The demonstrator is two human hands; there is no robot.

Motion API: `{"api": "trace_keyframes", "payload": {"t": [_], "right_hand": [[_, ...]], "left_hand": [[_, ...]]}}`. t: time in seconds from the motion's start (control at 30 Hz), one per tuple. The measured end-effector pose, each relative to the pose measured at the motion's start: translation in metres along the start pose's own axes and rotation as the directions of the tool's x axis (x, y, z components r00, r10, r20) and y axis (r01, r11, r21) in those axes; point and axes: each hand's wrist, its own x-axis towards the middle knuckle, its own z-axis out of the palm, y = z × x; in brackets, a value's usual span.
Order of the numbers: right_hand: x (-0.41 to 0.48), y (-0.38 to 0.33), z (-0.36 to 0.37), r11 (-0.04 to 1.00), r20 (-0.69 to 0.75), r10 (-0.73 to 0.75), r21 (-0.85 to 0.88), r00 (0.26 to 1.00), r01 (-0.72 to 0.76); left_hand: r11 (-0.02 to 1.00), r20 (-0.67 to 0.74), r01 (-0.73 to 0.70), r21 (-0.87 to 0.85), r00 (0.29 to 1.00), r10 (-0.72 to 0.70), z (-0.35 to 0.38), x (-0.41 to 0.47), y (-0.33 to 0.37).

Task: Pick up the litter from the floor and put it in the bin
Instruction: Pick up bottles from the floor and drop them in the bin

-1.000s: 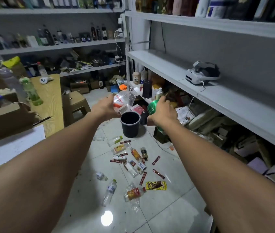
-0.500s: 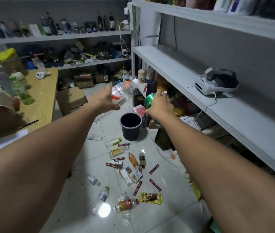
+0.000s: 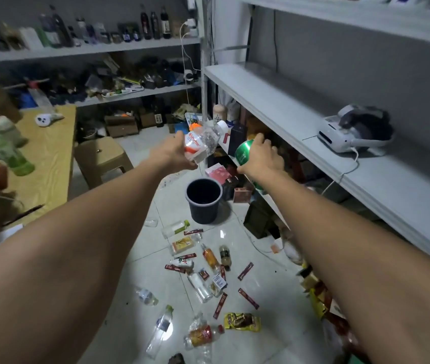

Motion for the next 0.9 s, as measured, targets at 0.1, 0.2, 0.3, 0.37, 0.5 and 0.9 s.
{"api": "trace_keyframes", "payload": {"t": [0.1, 0.2, 0.3, 0.37, 0.5, 0.9], "right_hand": [[0.030, -0.027, 0.013, 1.000, 0.005, 0.024, -0.006, 1.000, -0.023], [0.055, -0.054, 0.031, 1.000, 0.018, 0.029, -0.007, 0.999, -0.029], [0.075, -0.075, 0.048, 0.999, 0.017, 0.050, -0.008, 0.999, -0.049], [0.085, -0.085, 0.058, 0.999, 0.007, 0.054, -0.005, 0.999, -0.054], [0.098, -0.092, 0.072, 0.998, -0.002, 0.064, -0.008, 0.998, -0.064], [0.133, -0.103, 0.107, 0.993, 0.048, 0.101, -0.062, 0.994, -0.098]], "left_hand": [[1.000, 0.025, -0.002, 0.015, 1.000, 0.001, -0.008, 0.035, -0.027], [0.999, 0.054, 0.008, 0.036, 0.998, -0.010, -0.012, 0.066, -0.056], [0.998, 0.085, 0.010, 0.069, 0.996, -0.016, -0.012, 0.094, -0.081], [0.999, 0.091, 0.011, 0.046, 0.996, -0.015, -0.010, 0.109, -0.094], [0.997, 0.133, -0.010, 0.075, 0.991, 0.000, -0.002, 0.131, -0.109], [0.999, 0.150, 0.054, 0.000, 0.987, -0.053, 0.021, 0.156, -0.146]]}}
